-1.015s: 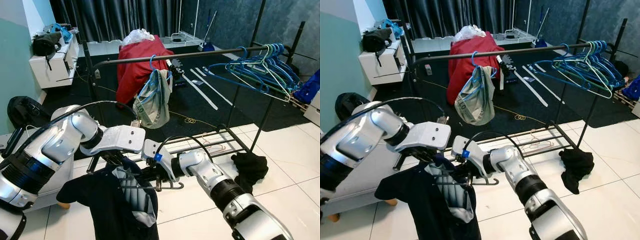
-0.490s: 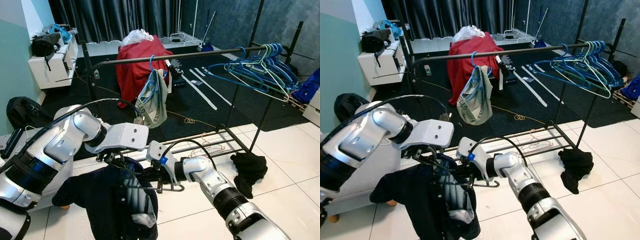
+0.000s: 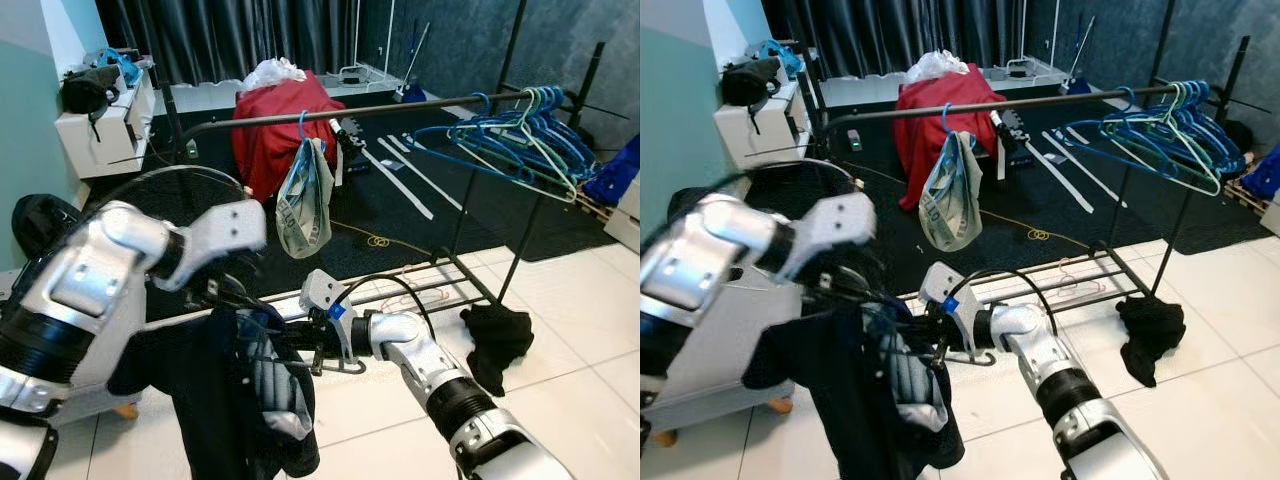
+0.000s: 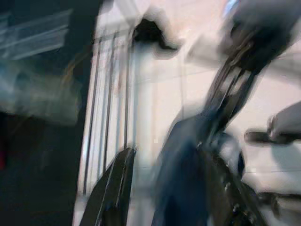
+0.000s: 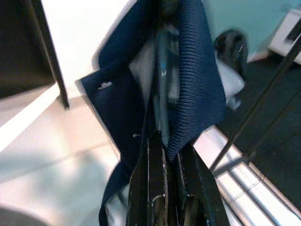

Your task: Hang hanger

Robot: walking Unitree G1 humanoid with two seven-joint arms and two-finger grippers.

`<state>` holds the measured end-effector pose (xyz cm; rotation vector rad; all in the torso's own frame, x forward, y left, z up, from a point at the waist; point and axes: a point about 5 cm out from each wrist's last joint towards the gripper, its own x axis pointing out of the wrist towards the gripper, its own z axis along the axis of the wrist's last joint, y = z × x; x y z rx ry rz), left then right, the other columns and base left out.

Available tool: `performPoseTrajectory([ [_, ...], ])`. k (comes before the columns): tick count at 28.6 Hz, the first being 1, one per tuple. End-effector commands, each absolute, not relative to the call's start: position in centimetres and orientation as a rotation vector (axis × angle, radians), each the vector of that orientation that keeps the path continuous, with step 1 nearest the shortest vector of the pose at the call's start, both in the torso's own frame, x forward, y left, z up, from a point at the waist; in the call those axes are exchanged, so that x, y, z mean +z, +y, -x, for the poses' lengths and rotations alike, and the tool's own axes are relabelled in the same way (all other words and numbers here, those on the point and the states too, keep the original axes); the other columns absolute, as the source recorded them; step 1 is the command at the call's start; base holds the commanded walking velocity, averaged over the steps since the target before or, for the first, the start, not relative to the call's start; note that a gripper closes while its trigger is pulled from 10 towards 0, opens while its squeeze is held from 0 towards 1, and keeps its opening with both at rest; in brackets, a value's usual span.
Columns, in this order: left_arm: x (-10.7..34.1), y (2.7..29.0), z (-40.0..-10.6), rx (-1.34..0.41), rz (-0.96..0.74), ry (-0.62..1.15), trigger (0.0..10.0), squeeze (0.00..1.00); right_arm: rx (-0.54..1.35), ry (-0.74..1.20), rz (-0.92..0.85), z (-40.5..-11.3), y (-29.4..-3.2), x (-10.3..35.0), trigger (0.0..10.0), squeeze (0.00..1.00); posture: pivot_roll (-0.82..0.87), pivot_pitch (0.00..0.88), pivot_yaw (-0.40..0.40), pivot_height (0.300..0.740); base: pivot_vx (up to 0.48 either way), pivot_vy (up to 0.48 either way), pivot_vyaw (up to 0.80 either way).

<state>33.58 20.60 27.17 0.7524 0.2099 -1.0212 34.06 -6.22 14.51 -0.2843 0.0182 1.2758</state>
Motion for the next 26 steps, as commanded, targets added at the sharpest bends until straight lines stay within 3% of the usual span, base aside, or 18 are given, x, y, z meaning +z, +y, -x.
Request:
performPoseTrajectory([
  [1,27.2,24.0,-33.7,-0.888,-0.695,0.210,10.0,0.00,1.278,-0.071,0.245,-34.1,-6.5,15.9,0.0,0.00,-0.06,0.030,0.009,0.740,0.000,0.000,0.00],
  [5,27.5,24.8,-33.7,-0.854,-0.639,0.150,10.0,0.00,1.281,-0.087,0.233,-34.1,-6.7,16.1,0.0,0.00,-0.06,0.033,0.010,0.740,0.000,0.000,0.00],
  [10,27.9,23.9,-33.4,-0.912,-0.482,-0.083,10.0,0.00,1.290,-0.125,0.198,-33.9,-7.6,16.6,0.0,0.00,-0.07,0.044,0.018,0.740,0.000,0.000,0.00],
  [13,27.9,23.9,-33.4,-0.912,-0.482,-0.083,10.0,0.00,1.290,-0.125,0.198,-33.9,-7.6,16.6,0.0,0.00,-0.07,0.044,0.018,0.740,0.000,0.000,0.00],
  [17,24.4,23.7,-32.7,-0.974,-0.285,-0.063,10.0,0.00,1.416,-0.152,0.108,-32.5,-9.4,17.7,0.0,0.00,-0.08,0.061,0.007,0.740,0.000,0.000,0.00],
  [21,22.8,24.0,-32.5,-0.978,-0.250,-0.029,10.0,0.00,1.463,-0.147,0.097,-31.9,-10.2,18.0,0.0,0.00,-0.09,0.066,0.006,0.740,0.000,0.000,0.00],
  [26,21.4,24.8,-31.3,-1.037,-0.205,0.001,10.0,0.00,1.542,-0.082,0.145,-30.4,-13.4,18.8,0.0,0.00,-0.09,0.079,0.000,0.740,0.000,0.000,0.00],
])
